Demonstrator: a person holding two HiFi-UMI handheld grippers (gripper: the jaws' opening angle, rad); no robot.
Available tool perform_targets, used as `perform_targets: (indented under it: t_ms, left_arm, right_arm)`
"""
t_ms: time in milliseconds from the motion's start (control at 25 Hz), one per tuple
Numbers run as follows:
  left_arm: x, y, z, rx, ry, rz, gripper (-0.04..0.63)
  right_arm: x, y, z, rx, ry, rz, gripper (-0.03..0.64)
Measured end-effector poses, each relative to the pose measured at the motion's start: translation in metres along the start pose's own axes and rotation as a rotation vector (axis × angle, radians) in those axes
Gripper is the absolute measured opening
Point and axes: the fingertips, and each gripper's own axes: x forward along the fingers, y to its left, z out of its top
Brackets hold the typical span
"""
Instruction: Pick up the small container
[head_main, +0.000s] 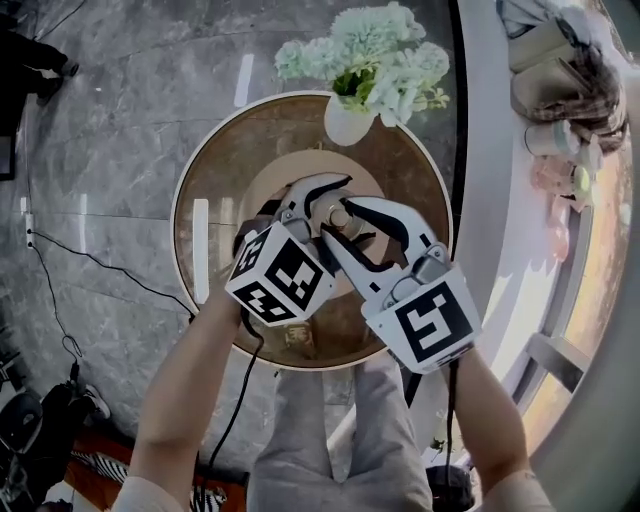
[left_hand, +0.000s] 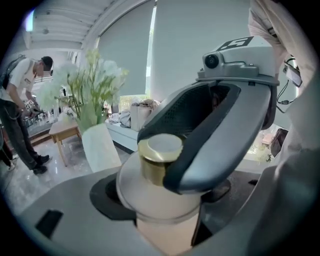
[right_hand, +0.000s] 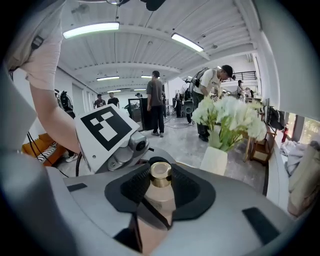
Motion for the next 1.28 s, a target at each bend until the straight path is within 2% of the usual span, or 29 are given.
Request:
perform_targets:
  t_ms: [200, 480, 960, 1280]
  left_arm:
    - [-0.05, -0.007, 0.056, 0.03, -0.011, 0.038, 0.347]
    - [-0.13, -0.02, 0.154, 0.054, -0.027, 0.08, 0.347]
    - [-0.274, -0.045, 0.332, 0.184, -0.073, 0.173, 0.347]
    - [-0.346, -0.075, 0.407, 0.23, -0.116, 0.237, 0.347]
  right_arm:
    - [-0.036, 0.017, 0.064, -0.047, -0.021, -0.006, 0.126]
    - [-0.101, 0.039, 0.171, -0.078, -0.049, -0.016, 0.126]
    - [-0.22, 0.084, 0.364, -0.193, -0.154, -0.071, 0.126]
    - [-0.281, 0.124, 0.443, -0.306, -0.207, -0.069, 0.126]
